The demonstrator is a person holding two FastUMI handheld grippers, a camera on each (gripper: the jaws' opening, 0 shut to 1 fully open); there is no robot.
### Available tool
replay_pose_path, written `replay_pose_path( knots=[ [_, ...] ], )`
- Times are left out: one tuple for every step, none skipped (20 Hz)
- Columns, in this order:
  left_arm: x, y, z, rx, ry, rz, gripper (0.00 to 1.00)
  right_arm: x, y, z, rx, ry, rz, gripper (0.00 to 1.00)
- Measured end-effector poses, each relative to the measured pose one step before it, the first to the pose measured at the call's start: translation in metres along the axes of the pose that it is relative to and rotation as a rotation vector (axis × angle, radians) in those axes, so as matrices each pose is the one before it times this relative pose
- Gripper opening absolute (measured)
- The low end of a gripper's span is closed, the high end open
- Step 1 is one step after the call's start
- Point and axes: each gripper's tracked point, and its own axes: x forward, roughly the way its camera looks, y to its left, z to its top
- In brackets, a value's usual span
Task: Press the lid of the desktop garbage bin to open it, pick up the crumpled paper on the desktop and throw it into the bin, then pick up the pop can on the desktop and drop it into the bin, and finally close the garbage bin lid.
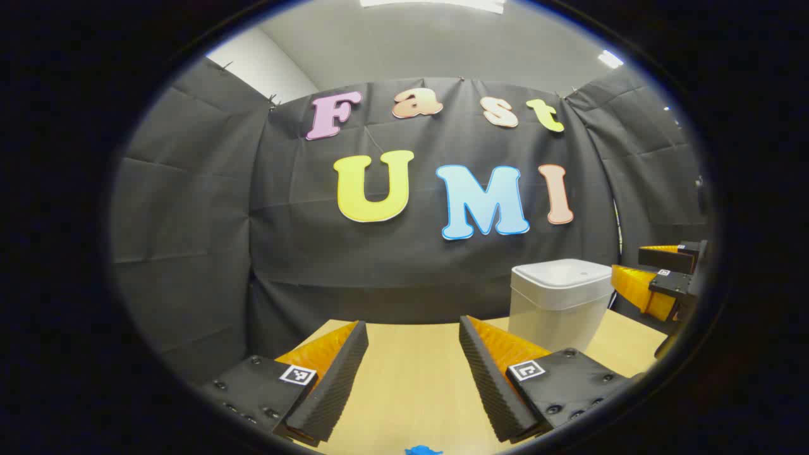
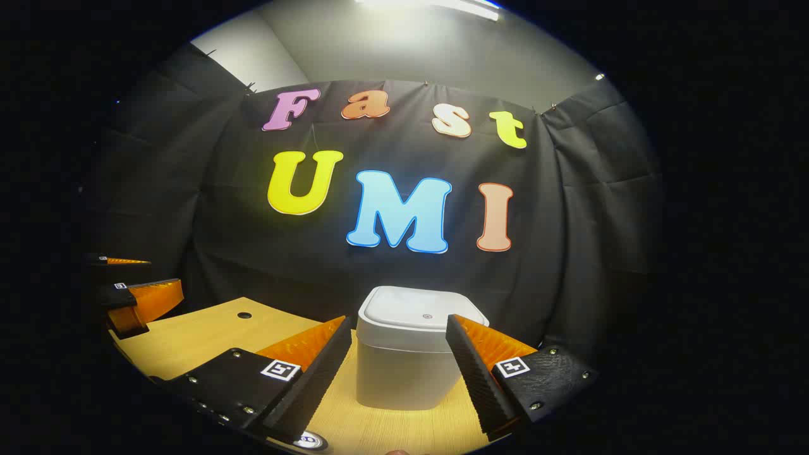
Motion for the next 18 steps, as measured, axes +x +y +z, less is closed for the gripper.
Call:
replay_pose_path(
  knots=[
    [-0.00025, 0.00051, -0.00007, 0.00087, 0.0009, 0.00179, 0.95, 0.00075, -0.00009, 0.00021, 0.00041, -0.0002, 0.00072, 0.96],
    [0.00039, 0.00042, 0.00109, 0.00057, -0.00102, 0.00103, 0.95, -0.00079, 0.00035, -0.00106, 0.00134, 0.0003, 0.0018, 0.96],
    [0.00001, -0.00034, 0.00065, 0.00063, -0.00164, -0.00006, 0.95, 0.00047, 0.00018, 0.00082, 0.00156, -0.00049, 0.00199, 0.96],
    [0.00013, 0.00036, -0.00041, 0.00102, -0.0013, 0.00071, 0.95, -0.00044, -0.00013, 0.00009, 0.00097, -0.00157, 0.00018, 0.96],
    [0.00015, -0.00041, 0.00056, -0.00009, -0.00149, -0.0002, 0.95, 0.00107, -0.00031, 0.00014, 0.0003, 0.00068, -0.00015, 0.97],
    [0.00031, -0.00023, -0.00004, 0.00062, -0.0003, -0.00007, 0.95, 0.00016, -0.00014, -0.00028, 0.0009, -0.00192, 0.00028, 0.96],
    [0.00029, -0.00047, 0.00039, 0.00084, -0.00139, -0.00011, 0.95, 0.00136, 0.00009, 0.00057, 0.0002, -0.00025, -0.00024, 0.96],
    [0.00118, -0.00047, -0.00016, 0.00037, -0.00061, -0.0006, 0.95, 0.00083, 0.00039, 0.00001, -0.00059, -0.00023, 0.0007, 0.96],
    [0.00038, -0.00074, -0.00012, 0.0009, -0.00021, 0.00001, 0.95, 0.00107, -0.00049, 0.00067, -0.00196, 0.00082, -0.00065, 0.97],
    [-0.00005, -0.00035, -0.00134, -0.00002, 0.00059, -0.00124, 0.95, -0.0009, 0.00032, -0.00091, -0.00048, 0.00114, 0.00138, 0.96],
    [0.00042, -0.00041, -0.00066, -0.00026, 0.00184, -0.00029, 0.95, 0.00084, 0.00079, 0.00014, 0.00014, 0.00231, 0.00157, 0.97],
    [-0.00035, 0.00019, -0.00074, -0.00092, 0.0008, -0.00055, 0.95, 0.0003, -0.00075, -0.00107, -0.00052, 0.00113, -0.00008, 0.96],
    [0.00022, 0.0, -0.00054, -0.0015, 0.00247, -0.00074, 0.95, 0.00062, 0.00025, 0.00061, -0.00144, 0.00174, 0.00005, 0.96],
    [0.00116, 0.00112, -0.00052, -0.002, 0.00224, 0.00023, 0.95, -0.00043, 0.00013, -0.00088, -0.00295, 0.00106, -0.00108, 0.96],
    [0.00105, 0.00011, -0.00024, -0.00205, 0.00076, -0.00016, 0.95, 0.00049, 0.00046, 0.00013, -0.00426, 0.00207, 0.00001, 0.96],
    [0.00003, -0.00033, 0.00038, -0.00147, 0.00071, -0.00077, 0.95, -0.00063, 0.00054, -0.00129, -0.0036, 0.00147, 0.00172, 0.96],
    [0.00018, -0.00006, -0.00016, -0.0006, -0.00004, -0.00093, 0.95, 0.00059, 0.00034, -0.0004, -0.00244, 0.00414, 0.0021, 0.96],
    [-0.00049, -0.00019, -0.00126, -0.00051, -0.0003, -0.00157, 0.95, 0.00005, 0.00124, -0.0012, -0.0009, 0.00411, 0.0022, 0.96]
  ],
)
